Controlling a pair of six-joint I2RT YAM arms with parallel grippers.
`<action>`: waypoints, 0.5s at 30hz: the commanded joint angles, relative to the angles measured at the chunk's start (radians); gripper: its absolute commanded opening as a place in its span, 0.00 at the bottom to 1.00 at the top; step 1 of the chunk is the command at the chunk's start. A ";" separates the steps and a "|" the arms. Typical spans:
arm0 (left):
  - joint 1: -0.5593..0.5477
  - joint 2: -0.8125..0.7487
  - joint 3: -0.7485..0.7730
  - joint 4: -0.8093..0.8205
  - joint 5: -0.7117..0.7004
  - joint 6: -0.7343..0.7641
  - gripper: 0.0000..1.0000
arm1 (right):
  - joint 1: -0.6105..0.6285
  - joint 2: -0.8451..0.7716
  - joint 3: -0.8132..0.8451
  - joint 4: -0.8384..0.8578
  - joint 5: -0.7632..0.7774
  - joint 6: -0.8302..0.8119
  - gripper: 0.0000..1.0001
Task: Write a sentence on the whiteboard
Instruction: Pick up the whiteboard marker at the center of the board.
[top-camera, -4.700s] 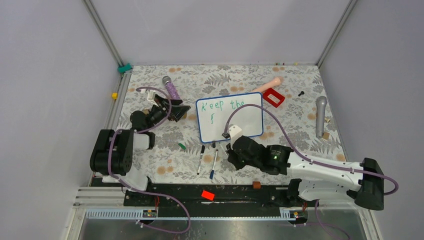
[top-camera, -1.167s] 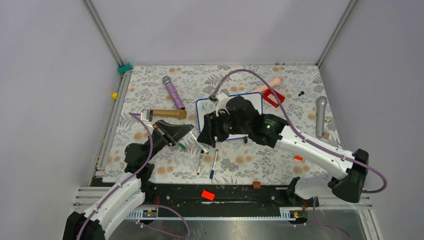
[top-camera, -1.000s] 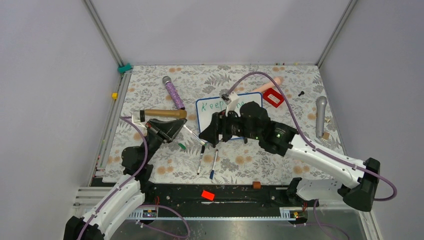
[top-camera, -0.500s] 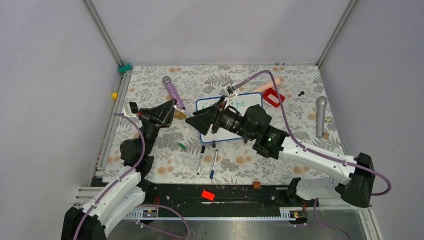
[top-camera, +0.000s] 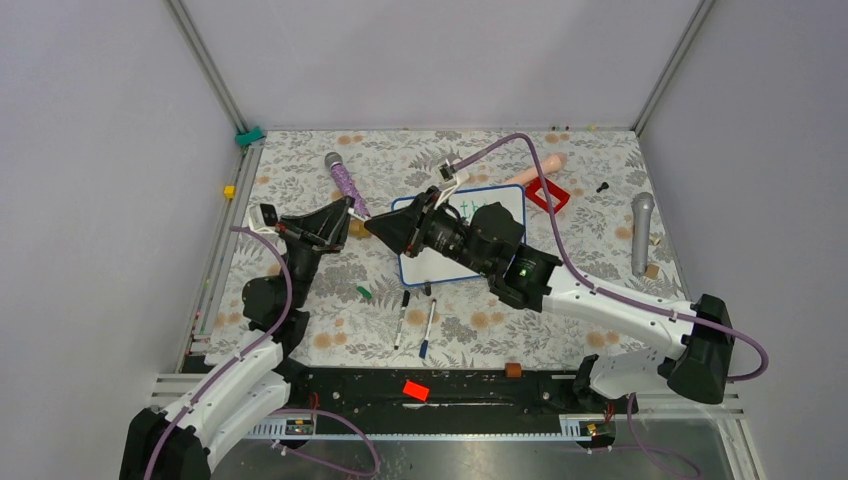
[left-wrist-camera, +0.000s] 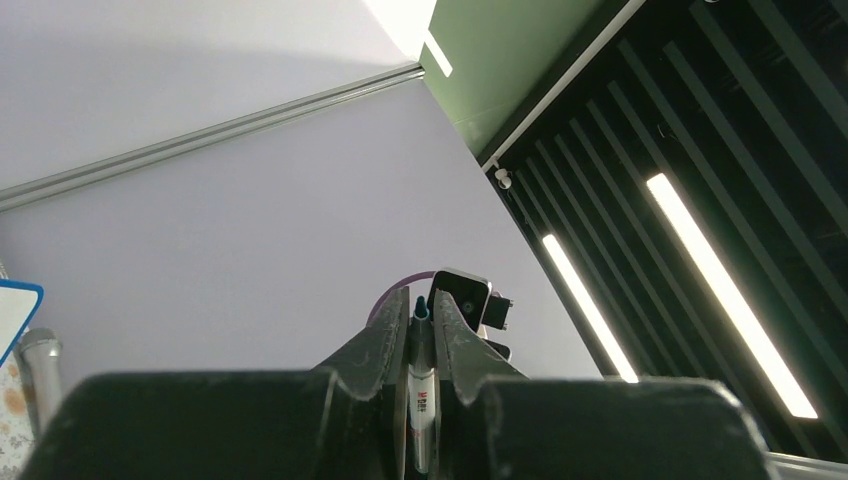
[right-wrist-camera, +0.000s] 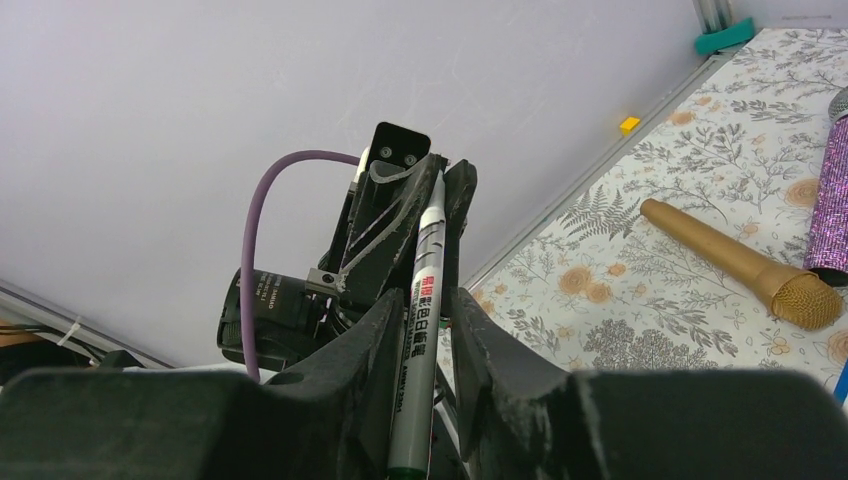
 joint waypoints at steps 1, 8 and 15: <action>-0.005 -0.010 0.006 0.053 -0.022 -0.013 0.00 | 0.007 0.008 0.046 0.019 0.035 0.010 0.30; -0.005 -0.023 -0.010 0.058 -0.034 -0.020 0.00 | 0.006 0.027 0.064 0.011 0.037 0.016 0.30; -0.005 -0.039 -0.022 0.043 -0.043 -0.023 0.00 | 0.006 0.044 0.074 0.024 0.039 0.029 0.29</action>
